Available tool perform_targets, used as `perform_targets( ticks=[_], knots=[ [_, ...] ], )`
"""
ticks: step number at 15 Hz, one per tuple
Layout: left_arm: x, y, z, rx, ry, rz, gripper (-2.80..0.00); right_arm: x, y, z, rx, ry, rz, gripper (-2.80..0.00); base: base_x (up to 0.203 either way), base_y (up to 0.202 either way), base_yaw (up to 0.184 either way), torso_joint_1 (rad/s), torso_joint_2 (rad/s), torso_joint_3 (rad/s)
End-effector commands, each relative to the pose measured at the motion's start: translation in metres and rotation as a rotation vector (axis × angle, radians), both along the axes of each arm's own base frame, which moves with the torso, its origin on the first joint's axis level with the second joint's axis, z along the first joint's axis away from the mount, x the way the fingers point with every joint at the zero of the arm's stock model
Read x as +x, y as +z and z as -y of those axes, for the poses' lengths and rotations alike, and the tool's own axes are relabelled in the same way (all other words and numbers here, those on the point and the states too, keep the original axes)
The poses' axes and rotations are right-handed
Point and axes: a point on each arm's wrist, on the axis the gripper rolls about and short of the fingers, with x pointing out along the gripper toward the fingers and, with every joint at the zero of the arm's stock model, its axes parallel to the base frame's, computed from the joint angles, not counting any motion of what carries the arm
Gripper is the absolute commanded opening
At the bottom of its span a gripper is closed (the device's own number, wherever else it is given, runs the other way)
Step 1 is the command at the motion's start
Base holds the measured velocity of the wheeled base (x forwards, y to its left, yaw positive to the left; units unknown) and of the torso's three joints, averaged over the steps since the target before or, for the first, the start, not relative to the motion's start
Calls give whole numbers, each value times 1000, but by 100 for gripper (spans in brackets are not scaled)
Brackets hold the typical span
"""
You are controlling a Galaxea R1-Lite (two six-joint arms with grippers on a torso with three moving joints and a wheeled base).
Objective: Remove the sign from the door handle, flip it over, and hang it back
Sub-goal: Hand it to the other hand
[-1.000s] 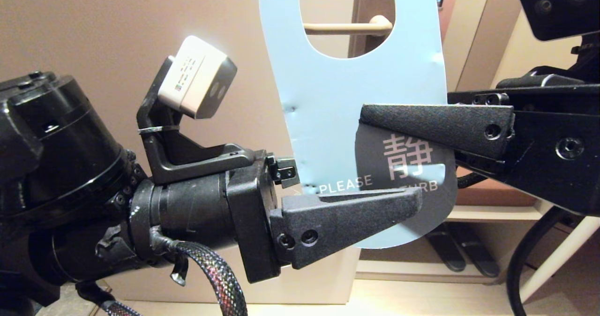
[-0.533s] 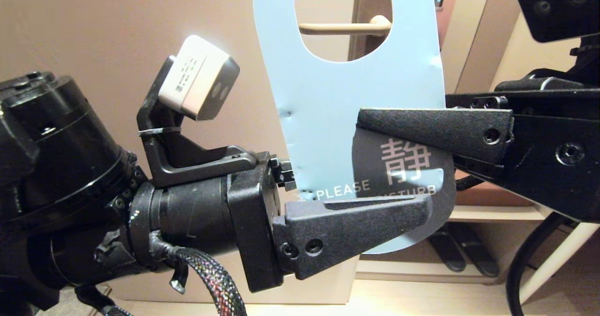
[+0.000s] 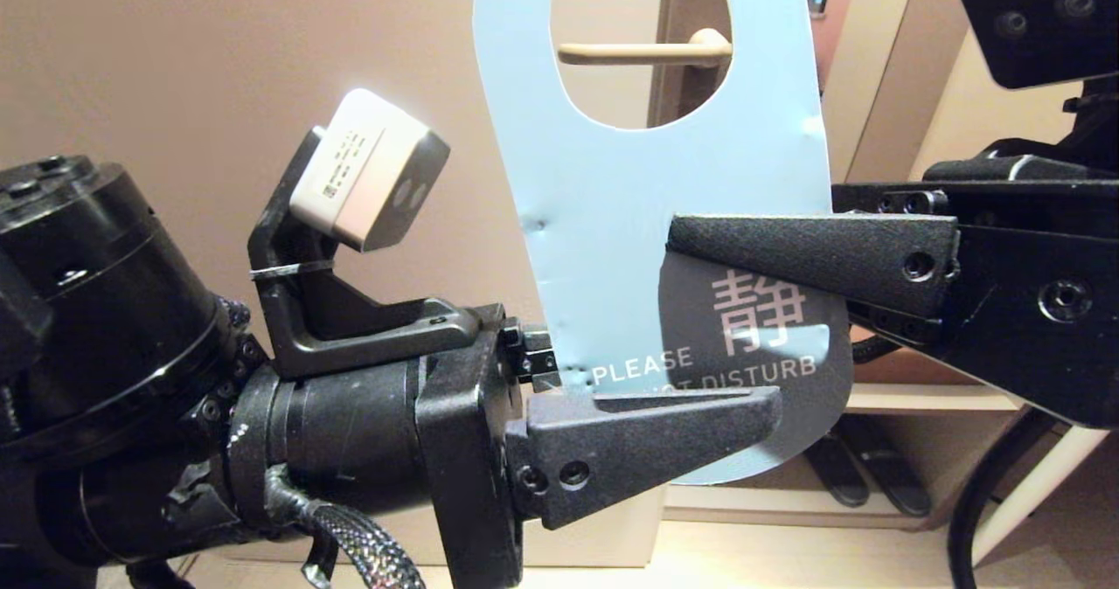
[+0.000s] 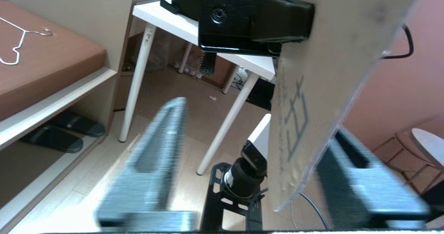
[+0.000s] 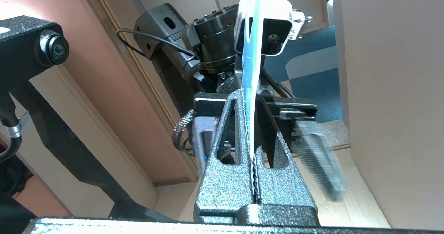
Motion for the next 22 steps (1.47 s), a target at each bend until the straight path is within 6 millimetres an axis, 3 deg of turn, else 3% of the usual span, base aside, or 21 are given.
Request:
perform_targets(
  ticks=[1, 13, 14, 15, 22],
  knots=[
    [-2, 2, -2, -8, -5, 2, -280, -2, 1, 0, 4, 9, 3, -280, 0, 0, 0, 0, 0, 0],
    [-14, 7, 0, -27, -47, 20, -280, -11, 0, 1, 4, 32, 2, -280, 0, 0, 0, 0, 0, 0],
    [-15, 9, -1, -32, -48, 23, -280, -12, 1, 3, 7, 32, 6, -151, 0, 0, 0, 0, 0, 0],
    [-15, 9, -2, -32, -49, 24, -280, -13, 2, 4, 8, 34, 6, 0, 0, 0, 0, 0, 0, 0],
    [-29, 4, -12, -25, -71, 22, -280, -21, -8, 14, -4, 6, -6, 0, 0, 0, 0, 0, 0, 0]
  ],
)
